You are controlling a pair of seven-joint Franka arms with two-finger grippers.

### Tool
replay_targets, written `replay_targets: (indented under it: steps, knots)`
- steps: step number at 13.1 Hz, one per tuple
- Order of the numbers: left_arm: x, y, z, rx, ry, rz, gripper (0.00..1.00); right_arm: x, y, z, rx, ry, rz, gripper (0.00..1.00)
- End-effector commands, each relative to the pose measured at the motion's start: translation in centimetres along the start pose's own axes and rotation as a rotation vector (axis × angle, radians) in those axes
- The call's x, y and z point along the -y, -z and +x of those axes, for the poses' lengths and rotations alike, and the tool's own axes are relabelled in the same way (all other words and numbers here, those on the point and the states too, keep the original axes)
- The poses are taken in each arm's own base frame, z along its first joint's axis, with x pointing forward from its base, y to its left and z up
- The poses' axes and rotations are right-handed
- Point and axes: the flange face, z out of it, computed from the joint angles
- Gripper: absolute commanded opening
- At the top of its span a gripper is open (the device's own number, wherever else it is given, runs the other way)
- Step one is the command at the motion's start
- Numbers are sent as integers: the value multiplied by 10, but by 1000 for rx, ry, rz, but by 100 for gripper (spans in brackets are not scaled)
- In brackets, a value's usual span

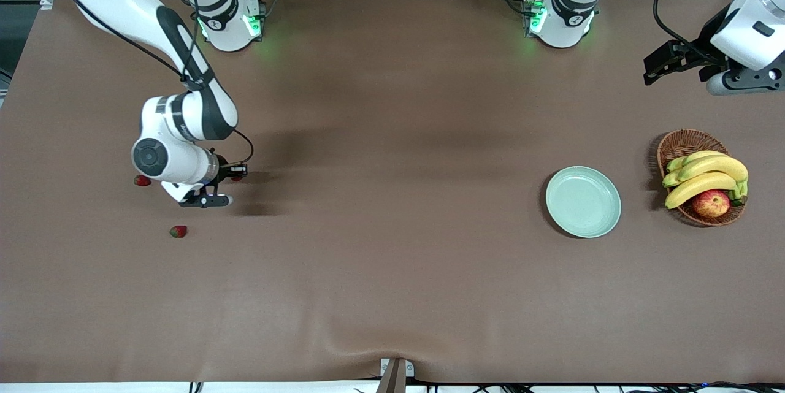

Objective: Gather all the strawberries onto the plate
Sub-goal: 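Lower the right gripper and close it on the strawberry, then carry the strawberry toward the table middle while the left gripper approaches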

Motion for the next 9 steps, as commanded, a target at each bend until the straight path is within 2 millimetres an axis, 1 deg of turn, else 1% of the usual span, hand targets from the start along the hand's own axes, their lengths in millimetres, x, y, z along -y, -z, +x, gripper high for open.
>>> replay_targets:
  steps: [1,2,3,4,5,6,7,8,9]
  knots:
    - [-13,0,-1,-17,15,2,100,13,84,12,9,21,24,5]
    - [-20,-1,-1,-17,16,3,100,25,108,18,-5,34,25,5]
    - [-30,-3,1,-22,8,5,100,46,132,20,-30,78,21,2]
    - [-38,-4,0,-25,6,7,100,71,152,24,-68,119,18,0]
    - [-51,-6,0,-27,6,9,100,96,164,26,-97,154,16,0]
    - [-65,-9,-1,-27,5,13,100,114,165,30,-109,179,15,0]
    - [-78,-14,1,-29,6,14,100,137,161,35,-116,209,17,0]
    - [-93,-18,0,-30,11,16,100,164,162,36,-126,238,34,0]
    - [-107,-22,-1,-29,14,21,100,185,160,36,-130,259,53,0]
